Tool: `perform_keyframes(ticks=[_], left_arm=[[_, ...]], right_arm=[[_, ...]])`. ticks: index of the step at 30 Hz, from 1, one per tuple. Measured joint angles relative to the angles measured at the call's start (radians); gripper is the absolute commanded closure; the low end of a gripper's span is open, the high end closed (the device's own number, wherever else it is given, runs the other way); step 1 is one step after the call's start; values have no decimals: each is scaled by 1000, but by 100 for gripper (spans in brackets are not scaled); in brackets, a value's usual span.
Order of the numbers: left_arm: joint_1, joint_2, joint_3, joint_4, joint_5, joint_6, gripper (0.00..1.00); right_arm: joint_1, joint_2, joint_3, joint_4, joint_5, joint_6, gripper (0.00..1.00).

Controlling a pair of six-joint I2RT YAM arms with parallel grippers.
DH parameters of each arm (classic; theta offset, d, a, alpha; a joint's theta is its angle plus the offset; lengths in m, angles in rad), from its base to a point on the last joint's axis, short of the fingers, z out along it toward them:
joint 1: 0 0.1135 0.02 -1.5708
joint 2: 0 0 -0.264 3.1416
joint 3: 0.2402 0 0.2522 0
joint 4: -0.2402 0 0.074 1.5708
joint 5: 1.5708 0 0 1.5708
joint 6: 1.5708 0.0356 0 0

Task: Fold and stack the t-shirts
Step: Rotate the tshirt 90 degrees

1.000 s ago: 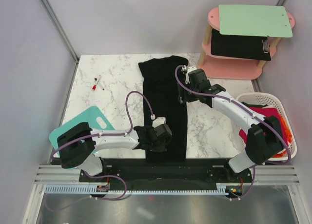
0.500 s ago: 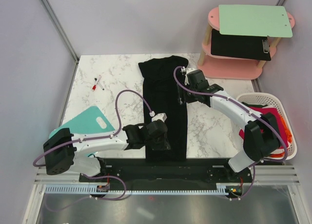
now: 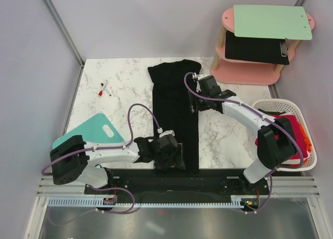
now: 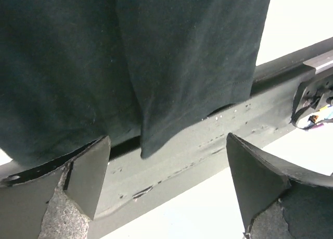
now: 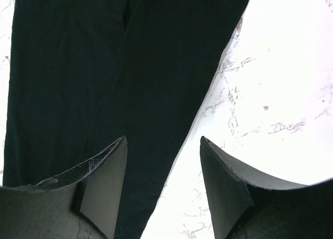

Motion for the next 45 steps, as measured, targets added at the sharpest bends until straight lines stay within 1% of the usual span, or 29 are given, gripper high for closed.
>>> perform_keyframes(ticks=[2,5,6,7,8,11,13,15,18,20,26,31,33,36,41,45], left_arm=[[-3,-32,6,-29,-21,10,0],[-4,-122,51,-116,-107,41,0],[6,-164,82,-153,-145,62,2],[16,-191,103,-169,-168,78,8],[40,-222,129,-187,-187,98,10],[192,-288,177,-206,-213,171,11],[365,-301,201,-210,-203,237,10],[491,-282,218,-211,-201,295,9],[633,-185,275,-214,-153,386,8],[683,-86,332,-209,-124,436,8],[737,209,514,-203,-63,528,8],[760,366,623,-189,-1,556,9],[764,386,626,-182,27,559,7],[766,376,579,-151,60,559,6],[766,298,388,-113,129,554,5],[760,187,203,-92,176,534,5]], right_arm=[[-1,6,0,1,0,0,34],[-3,31,14,0,2,-2,34],[-4,49,31,0,5,-5,34],[-5,64,45,0,7,-7,34],[-6,79,61,2,9,-8,34],[-14,143,130,13,15,-8,35],[-23,188,180,25,18,-7,35],[-33,233,224,39,14,-6,36],[-50,304,285,61,1,-1,36],[-59,353,325,77,-12,3,36],[-79,483,459,89,-59,17,36],[-84,511,507,100,-79,19,35],[-86,505,501,103,-78,19,35],[-94,449,414,108,-77,27,34],[-122,272,185,94,-94,58,33],[-135,100,16,57,-103,91,33]])
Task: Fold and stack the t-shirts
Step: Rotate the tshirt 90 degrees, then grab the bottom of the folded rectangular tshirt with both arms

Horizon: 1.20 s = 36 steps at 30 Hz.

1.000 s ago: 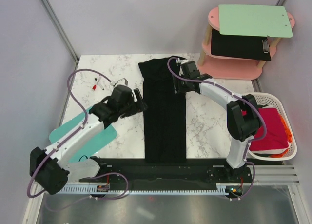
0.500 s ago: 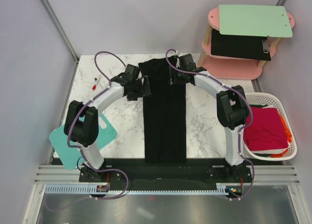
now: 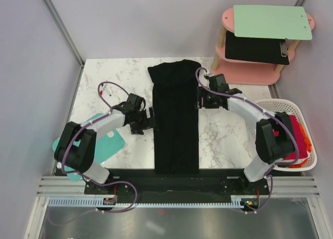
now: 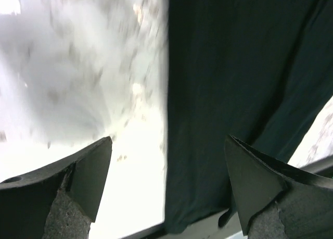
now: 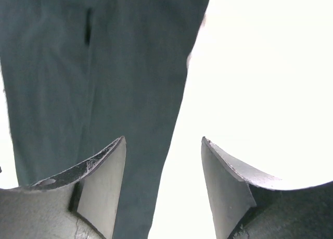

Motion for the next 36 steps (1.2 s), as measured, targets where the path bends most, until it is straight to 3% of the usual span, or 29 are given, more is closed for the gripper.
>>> perform_keyframes(ticks=[5,8,16,20,24,36], left_arm=[[-23,-174,-180,12,45,-31,5],[-58,-278,-275,23,72,-61,5],[-237,-479,-437,24,88,-205,5],[-346,-486,-462,27,68,-274,6],[-409,-474,-469,47,53,-326,16],[-479,-403,-470,132,35,-407,33]], right_arm=[[1,-224,-194,-22,-37,42,30],[1,-351,-321,-32,-95,84,21],[2,-632,-668,-86,-257,192,12],[27,-750,-750,-119,-306,243,12],[79,-850,-811,-129,-345,310,15],[224,-966,-1000,-21,-399,542,24]])
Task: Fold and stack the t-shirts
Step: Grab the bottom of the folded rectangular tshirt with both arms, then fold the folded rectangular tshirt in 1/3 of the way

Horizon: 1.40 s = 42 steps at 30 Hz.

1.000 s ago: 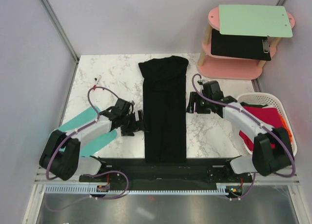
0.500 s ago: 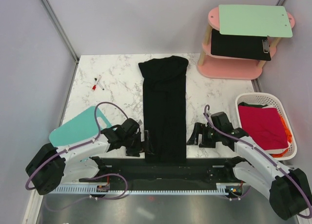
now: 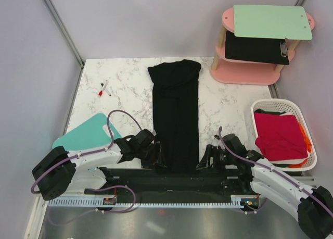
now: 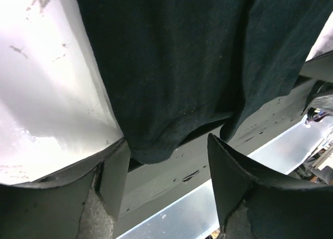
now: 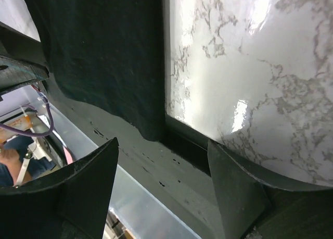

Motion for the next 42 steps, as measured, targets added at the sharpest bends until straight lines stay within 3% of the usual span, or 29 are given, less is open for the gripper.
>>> perform_keyframes(ticks=[9,13,18,19,20,25,31,36,42], left_arm=[[-10,23,-7,37,-5,-20,49],[-11,26,-16,46,-14,-26,62],[-11,27,-31,59,-22,-34,83],[-12,28,-35,64,-26,-34,93],[-11,29,-38,68,-25,-35,97],[-12,24,-40,71,-26,-40,98],[-12,-28,-26,0,-64,-39,98],[-12,-38,87,-91,-92,-36,98],[19,0,278,-166,-144,5,98]], right_arm=[[54,119,-41,161,-23,88,42],[84,140,-55,241,-5,121,54],[116,176,-58,354,45,145,91],[120,190,-58,378,57,152,100],[132,204,-58,397,65,154,100],[178,215,-53,414,102,160,100],[198,117,35,293,146,117,100],[198,104,142,238,201,53,100],[198,208,266,202,293,-29,100]])
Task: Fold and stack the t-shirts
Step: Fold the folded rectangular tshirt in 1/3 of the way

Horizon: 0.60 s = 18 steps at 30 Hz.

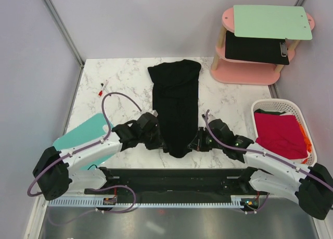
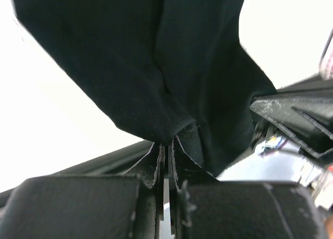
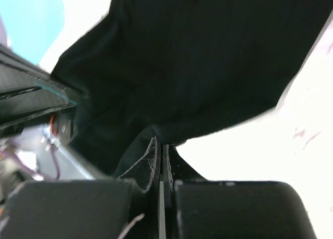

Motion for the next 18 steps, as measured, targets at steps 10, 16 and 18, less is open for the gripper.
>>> perform_keyframes(ticks=[10,16,18], left_arm=[[157,138,146,-45,-16,106,98],[244,237,252,-59,-12,183,98],[272,290,307,-62,-8,215,98]], right_arm=[[-31,256,251,-12,226,-167,100],[-115,406,350,10,281,-251,100],[-155,452,373,21,283,-275,100]])
